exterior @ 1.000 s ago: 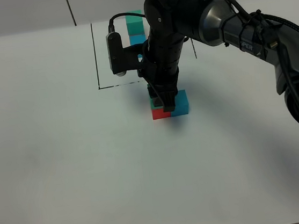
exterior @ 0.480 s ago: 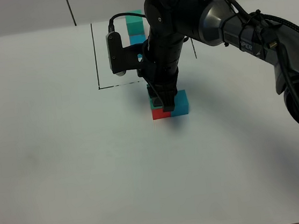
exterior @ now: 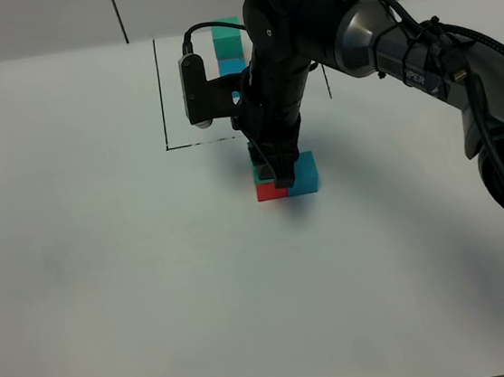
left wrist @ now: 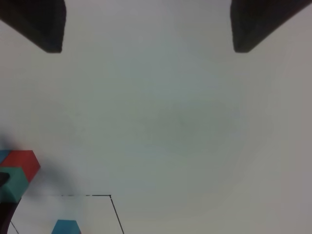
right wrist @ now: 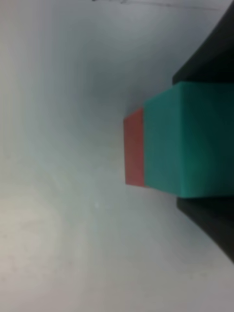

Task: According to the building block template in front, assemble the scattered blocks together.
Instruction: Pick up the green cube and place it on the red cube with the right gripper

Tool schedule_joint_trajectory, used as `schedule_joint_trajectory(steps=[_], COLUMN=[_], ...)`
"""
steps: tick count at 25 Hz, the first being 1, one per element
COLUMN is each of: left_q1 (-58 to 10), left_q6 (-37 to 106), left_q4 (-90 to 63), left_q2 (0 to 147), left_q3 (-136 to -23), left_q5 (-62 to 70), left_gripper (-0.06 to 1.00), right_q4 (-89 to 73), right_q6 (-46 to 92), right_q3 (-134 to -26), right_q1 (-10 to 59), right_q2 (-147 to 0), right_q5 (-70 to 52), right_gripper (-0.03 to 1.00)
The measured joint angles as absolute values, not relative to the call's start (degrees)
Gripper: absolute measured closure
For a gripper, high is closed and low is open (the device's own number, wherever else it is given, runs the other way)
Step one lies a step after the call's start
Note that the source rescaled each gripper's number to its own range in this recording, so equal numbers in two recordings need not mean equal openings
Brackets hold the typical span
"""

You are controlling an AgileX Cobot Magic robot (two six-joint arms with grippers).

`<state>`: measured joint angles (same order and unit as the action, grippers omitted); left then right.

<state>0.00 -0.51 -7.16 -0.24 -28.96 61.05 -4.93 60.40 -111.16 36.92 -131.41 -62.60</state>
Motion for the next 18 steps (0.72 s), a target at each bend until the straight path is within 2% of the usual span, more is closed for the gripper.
schedule_joint_trajectory(steps=[2,7,10,13,18], left_q1=[0.0,0.0,0.0,0.0,0.0], left_q6=[-0.51,-0.51,-0.51,-0.51,-0.51], left_q4=[-7.16,-7.16,-7.16,-7.16,-7.16], left_q2=[-0.24,-0.24,-0.24,-0.24,-0.24], left_q3=[-28.96,-28.96,-28.96,-28.96,-28.96], left_q5=[61.05,61.05,61.05,61.05,61.05], left_gripper=[0.44,0.44,0.44,0.44,0.44], right_q4=[-4.49,-3.81,-3.3,-1.91,1.86], right_q6=[60.4,60.4,60.25,57.88,47.35], right_q3=[-111.16,-111.16,-111.16,-111.16,-111.16], right_q1=[36.92,36.92,36.92,36.92,36.08], right_q2=[-131.73,-131.65,-130.17,-127.58,-123.72], right_q5=[-62.95,-63.16,-63.1,-63.11,-66.1], right_gripper=[0.78,0.37,0.18,0.1,0.09])
